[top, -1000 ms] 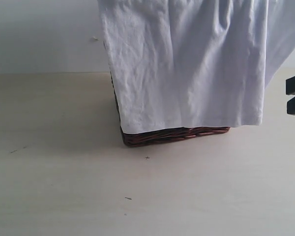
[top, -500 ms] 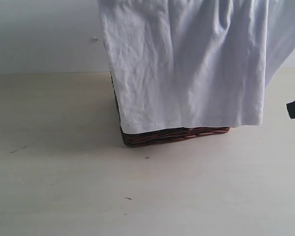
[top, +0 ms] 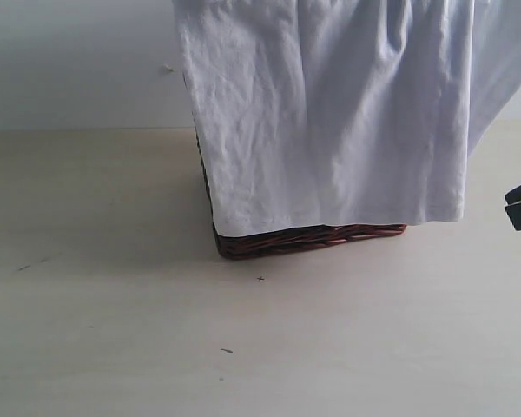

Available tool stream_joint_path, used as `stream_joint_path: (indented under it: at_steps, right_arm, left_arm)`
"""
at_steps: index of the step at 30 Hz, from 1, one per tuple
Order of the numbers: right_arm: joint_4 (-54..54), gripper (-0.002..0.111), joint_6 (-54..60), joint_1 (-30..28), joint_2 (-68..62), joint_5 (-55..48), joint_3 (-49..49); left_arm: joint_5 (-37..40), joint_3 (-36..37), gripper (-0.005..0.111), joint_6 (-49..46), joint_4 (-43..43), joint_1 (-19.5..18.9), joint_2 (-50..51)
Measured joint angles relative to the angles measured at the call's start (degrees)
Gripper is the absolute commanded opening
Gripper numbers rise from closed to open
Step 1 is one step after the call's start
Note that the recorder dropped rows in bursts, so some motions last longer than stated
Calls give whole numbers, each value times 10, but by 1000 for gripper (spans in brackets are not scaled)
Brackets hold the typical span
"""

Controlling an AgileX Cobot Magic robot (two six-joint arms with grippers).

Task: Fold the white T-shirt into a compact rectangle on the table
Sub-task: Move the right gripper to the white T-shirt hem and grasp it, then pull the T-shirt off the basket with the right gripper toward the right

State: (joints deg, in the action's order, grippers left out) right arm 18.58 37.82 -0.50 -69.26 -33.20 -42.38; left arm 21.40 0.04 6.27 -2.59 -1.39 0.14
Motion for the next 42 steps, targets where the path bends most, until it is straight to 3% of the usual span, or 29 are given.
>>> stream_joint_path:
  at_steps: [3,7,9,16,25,27,29,34,42]
  right_arm:
    - [0,36,1,0,12,0,0]
    - [15,70,33,0,48,4,0]
    - [68,80,79,0,65,4,0]
    - [375,81,286,0,81,6,17]
    - [553,80,539,0,-3,49,18]
    - [572,75,569,0,-29,58,18]
    - [604,59,590,0,-51,61,18]
    - [654,1,604,0,-54,55,19]
    - [726,0,678,0,5,44,19]
  left_arm:
    - [0,0,0,0,0,0,0]
    - [0,0,0,0,0,0,0]
    - [0,0,0,0,0,0,0]
    - [0,0,0,0,0,0,0]
    - [0,0,0,0,0,0,0]
    - [0,0,0,-1,0,0,0]
    - [0,0,0,-1,0,0,0]
    - [0,0,0,-1,0,0,0]
    - [0,0,0,-1,0,0,0]
